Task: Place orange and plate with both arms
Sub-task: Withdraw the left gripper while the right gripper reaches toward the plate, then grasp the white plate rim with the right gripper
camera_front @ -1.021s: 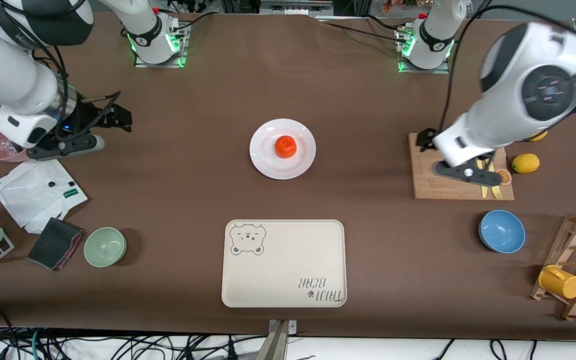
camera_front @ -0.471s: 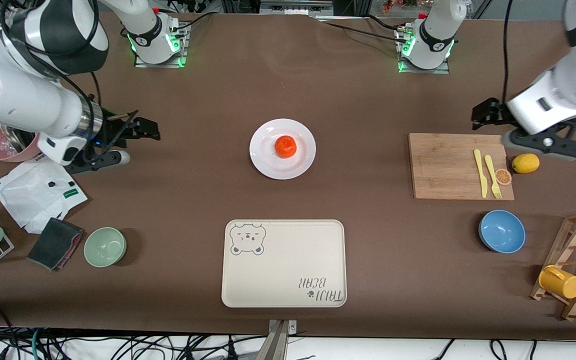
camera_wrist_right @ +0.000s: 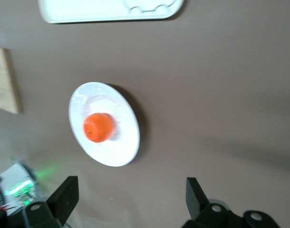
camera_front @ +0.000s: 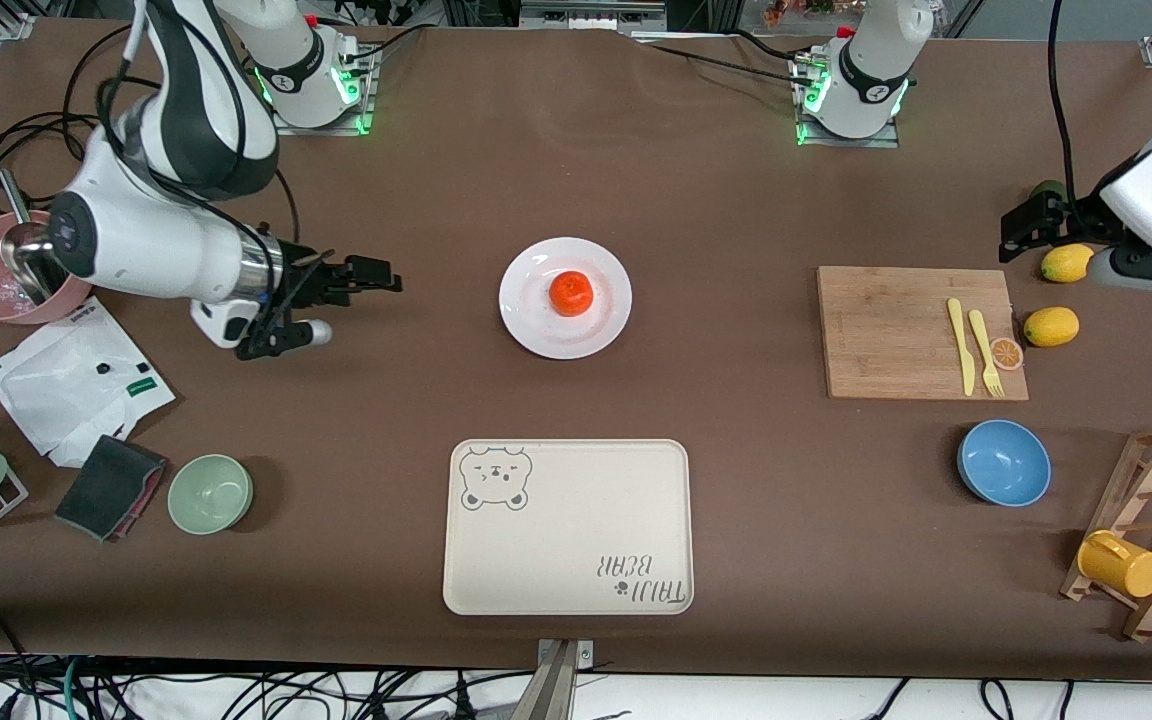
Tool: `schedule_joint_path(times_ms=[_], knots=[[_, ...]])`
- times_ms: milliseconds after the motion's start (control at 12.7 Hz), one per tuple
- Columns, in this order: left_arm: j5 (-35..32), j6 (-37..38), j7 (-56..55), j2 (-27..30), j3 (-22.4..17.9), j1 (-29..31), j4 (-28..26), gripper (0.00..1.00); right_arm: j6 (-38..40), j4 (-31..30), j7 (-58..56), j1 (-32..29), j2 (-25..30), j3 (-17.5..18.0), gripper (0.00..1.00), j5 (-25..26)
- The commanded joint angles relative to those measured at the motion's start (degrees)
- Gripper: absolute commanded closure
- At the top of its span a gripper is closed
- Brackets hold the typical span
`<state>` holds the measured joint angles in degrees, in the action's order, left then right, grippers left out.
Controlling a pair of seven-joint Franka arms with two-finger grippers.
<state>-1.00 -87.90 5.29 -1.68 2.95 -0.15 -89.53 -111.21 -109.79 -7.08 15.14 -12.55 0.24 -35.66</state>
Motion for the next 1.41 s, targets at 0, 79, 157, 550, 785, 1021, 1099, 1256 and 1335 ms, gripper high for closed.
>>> schedule_joint_path(times_ms=[0,79,157,550,785,1021,1099,1256,1335], knots=[[1.2,-1.2,0.7,3.1,-1.0,-0.9,-3.3,0.0,-2.1,-3.3,-8.6,-0.6,-2.0,0.5,0.0,-9.5],[1.3,-1.2,0.4,3.9,-1.0,-1.0,-4.3,0.0,-2.6,-4.5,-10.4,-0.6,-2.8,0.5,0.0,-13.1],[1.2,-1.3,0.3,5.4,-0.9,-1.0,-6.0,0.0,-4.1,-5.8,-13.7,-0.6,-4.0,0.7,0.0,-15.4],[1.4,-0.1,-3.6,5.3,0.0,-1.1,-5.6,0.0,-7.1,-11.6,-28.8,-0.6,-7.3,2.0,0.0,-26.7],[0.8,0.2,-2.9,5.0,0.0,-1.0,-5.4,0.0,-11.1,-12.0,-35.4,-0.5,-11.2,4.8,0.0,-33.5],[0.7,0.3,-3.4,4.5,0.0,-0.8,-5.0,0.0,-15.0,-12.0,-39.7,-0.5,-14.3,7.0,0.0,-39.1],[0.8,0.3,-3.4,4.1,0.0,-0.9,-4.2,0.0,-15.3,-11.9,-41.5,-0.4,-15.3,7.7,0.0,-41.4],[0.8,0.7,-3.0,4.0,0.0,-1.1,-3.7,0.0,-16.7,-11.8,-42.5,-0.4,-16.3,8.3,0.02,-42.8],[0.9,1.6,-3.4,4.0,0.0,-1.0,-3.7,0.0,-17.5,-11.8,-42.6,-0.4,-16.8,9.1,0.06,-42.9]])
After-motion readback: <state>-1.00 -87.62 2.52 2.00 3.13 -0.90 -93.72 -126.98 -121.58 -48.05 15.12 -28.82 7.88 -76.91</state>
